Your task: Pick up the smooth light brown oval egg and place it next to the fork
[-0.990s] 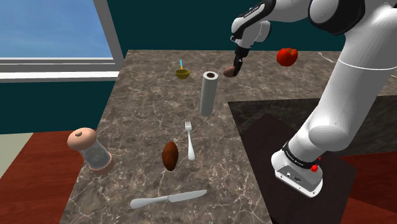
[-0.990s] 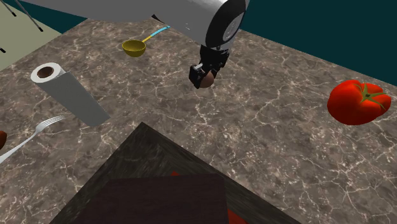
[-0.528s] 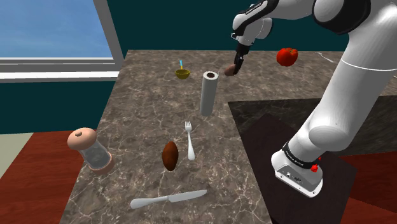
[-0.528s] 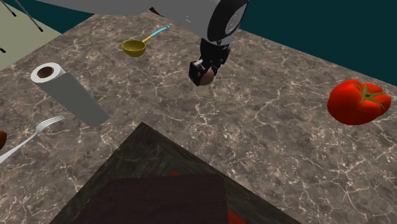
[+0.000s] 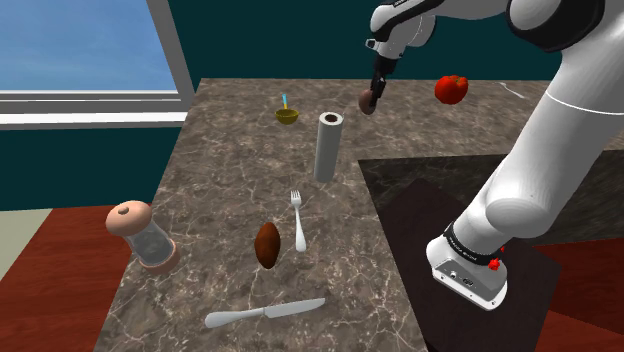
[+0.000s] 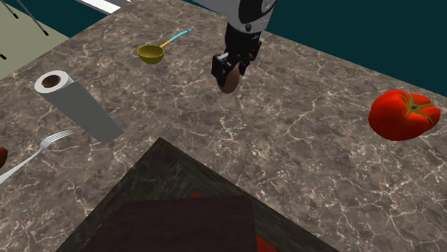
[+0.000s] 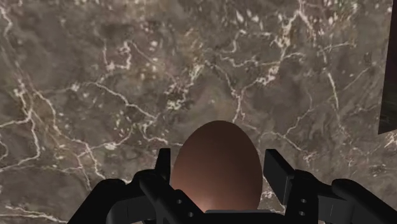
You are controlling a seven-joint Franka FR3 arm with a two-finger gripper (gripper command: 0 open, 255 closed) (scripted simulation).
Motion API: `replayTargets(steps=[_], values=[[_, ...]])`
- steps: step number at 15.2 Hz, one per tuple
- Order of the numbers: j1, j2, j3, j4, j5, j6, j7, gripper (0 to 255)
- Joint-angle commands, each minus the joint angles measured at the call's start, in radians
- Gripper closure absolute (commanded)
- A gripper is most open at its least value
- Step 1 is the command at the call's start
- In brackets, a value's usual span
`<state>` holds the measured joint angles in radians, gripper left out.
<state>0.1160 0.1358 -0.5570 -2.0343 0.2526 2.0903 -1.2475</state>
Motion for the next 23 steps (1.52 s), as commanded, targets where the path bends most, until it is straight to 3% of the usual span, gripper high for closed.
replayTargets(steps=[1, 15, 23], values=[[0.001, -0.011, -0.002, 0.016, -0.01, -0.024, 0.01, 255], [0.007, -0.077, -0.007, 0.127, -0.063, -0.184, 0.064, 255], [0.108, -0.227, 0.096, -0.038, -0.13, -0.116, 0.287, 255]])
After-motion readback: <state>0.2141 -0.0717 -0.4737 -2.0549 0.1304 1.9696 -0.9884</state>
